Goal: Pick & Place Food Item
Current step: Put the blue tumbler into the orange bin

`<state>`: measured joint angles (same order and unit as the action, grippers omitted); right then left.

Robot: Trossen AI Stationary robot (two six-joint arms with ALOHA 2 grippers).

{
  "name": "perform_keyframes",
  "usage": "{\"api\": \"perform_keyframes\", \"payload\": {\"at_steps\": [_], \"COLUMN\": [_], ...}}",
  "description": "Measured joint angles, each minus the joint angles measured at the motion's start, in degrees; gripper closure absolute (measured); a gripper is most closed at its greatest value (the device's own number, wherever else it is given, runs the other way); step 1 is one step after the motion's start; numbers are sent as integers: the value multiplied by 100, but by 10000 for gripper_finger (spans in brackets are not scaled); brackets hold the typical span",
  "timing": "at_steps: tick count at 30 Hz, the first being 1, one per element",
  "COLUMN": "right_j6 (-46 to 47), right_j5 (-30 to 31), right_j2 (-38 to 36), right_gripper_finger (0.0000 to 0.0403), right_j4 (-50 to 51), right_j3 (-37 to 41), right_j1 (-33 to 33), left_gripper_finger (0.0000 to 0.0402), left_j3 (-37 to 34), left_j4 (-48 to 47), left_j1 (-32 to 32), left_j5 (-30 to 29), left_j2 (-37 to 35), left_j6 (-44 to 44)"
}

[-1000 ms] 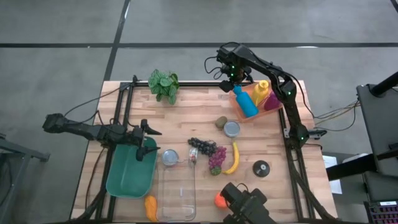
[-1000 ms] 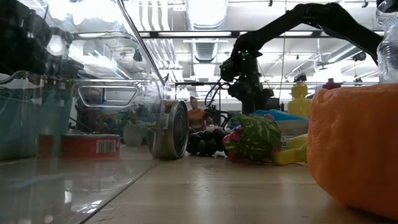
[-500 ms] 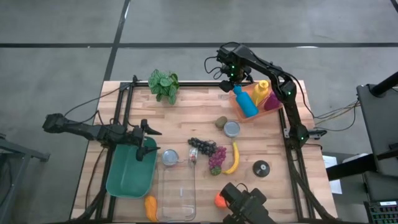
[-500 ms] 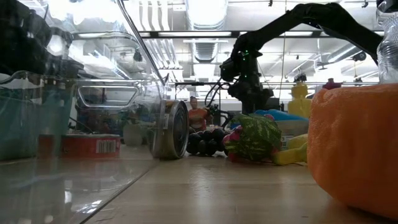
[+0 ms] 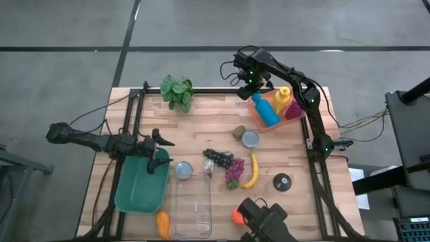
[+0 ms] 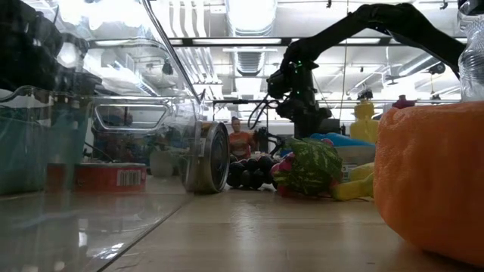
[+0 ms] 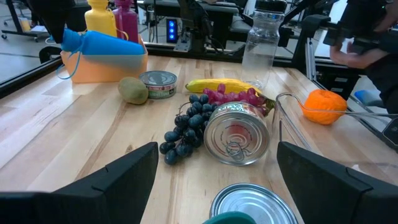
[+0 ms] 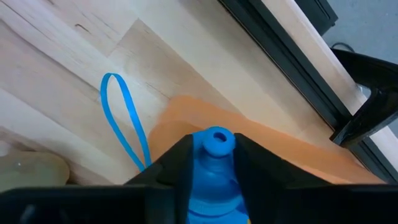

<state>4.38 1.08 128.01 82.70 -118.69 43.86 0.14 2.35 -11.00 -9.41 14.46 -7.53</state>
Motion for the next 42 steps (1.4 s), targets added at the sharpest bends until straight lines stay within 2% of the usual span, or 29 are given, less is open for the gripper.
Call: {"api": "perform_keyframes", "payload": {"at_steps": [7,16,23,37,42], "right_j6": [14,40,48,16,5], "right_j5": [-4,-2,-2,55,459], "right_j2": [0,0,0,-4,-39], "right_gripper_finger": [353,333,353,357,358], "right_j4": [-15,-38,-59,-94,-92], "right_j3": [0,0,0,-443,-678], "right_j1": [-2,-2,-6,-141,-284], "left_gripper_finger": [66,66,66,66,66], "left_j3": [-1,0,0,-2,-2], "left_j4": [-1,0,-1,0,-2], "left_j1": [-1,0,-1,-2,0], "left_j5": [0,-1,0,0,0], "left_j2": [2,2,1,0,2], "left_j6": [0,0,0,0,0]}}
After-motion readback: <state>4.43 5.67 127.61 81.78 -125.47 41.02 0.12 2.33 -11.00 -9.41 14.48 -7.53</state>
